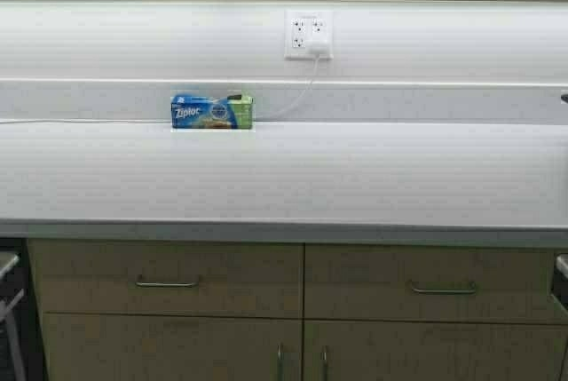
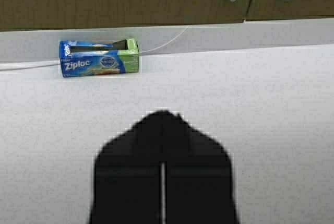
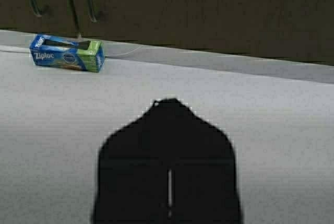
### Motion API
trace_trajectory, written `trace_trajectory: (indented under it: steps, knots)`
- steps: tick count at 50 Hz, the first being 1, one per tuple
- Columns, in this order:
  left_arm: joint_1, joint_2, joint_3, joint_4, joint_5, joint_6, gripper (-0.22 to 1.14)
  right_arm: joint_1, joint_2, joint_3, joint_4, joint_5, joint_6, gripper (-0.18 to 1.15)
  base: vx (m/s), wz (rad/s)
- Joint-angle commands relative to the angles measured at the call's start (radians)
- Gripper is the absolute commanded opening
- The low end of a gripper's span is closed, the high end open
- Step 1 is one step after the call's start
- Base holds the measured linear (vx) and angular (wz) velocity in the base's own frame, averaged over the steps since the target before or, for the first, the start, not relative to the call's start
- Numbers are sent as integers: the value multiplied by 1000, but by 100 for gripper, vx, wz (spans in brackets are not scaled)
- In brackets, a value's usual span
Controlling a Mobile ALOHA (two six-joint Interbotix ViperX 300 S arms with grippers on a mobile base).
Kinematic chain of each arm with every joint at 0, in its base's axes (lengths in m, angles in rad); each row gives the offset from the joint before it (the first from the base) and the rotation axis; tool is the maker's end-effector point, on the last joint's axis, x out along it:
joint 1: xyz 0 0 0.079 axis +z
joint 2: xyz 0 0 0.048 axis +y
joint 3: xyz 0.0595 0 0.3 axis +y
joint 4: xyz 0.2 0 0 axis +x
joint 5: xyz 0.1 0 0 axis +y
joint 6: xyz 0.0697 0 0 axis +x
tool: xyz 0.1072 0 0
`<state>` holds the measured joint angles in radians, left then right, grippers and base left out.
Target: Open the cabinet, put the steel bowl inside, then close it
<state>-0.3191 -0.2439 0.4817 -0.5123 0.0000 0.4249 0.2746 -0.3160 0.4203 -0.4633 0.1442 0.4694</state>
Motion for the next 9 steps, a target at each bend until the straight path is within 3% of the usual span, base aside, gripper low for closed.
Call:
trace_trajectory:
  steps: [1, 9]
  knots:
    - [-2, -25, -11, -3, -8, -2, 5, 2, -12, -11, 0, -5, -2, 6, 0, 0]
    - [-2, -25, -12, -2, -9, -3, 5, 2, -12, -11, -2, -5, -2, 6, 0, 0]
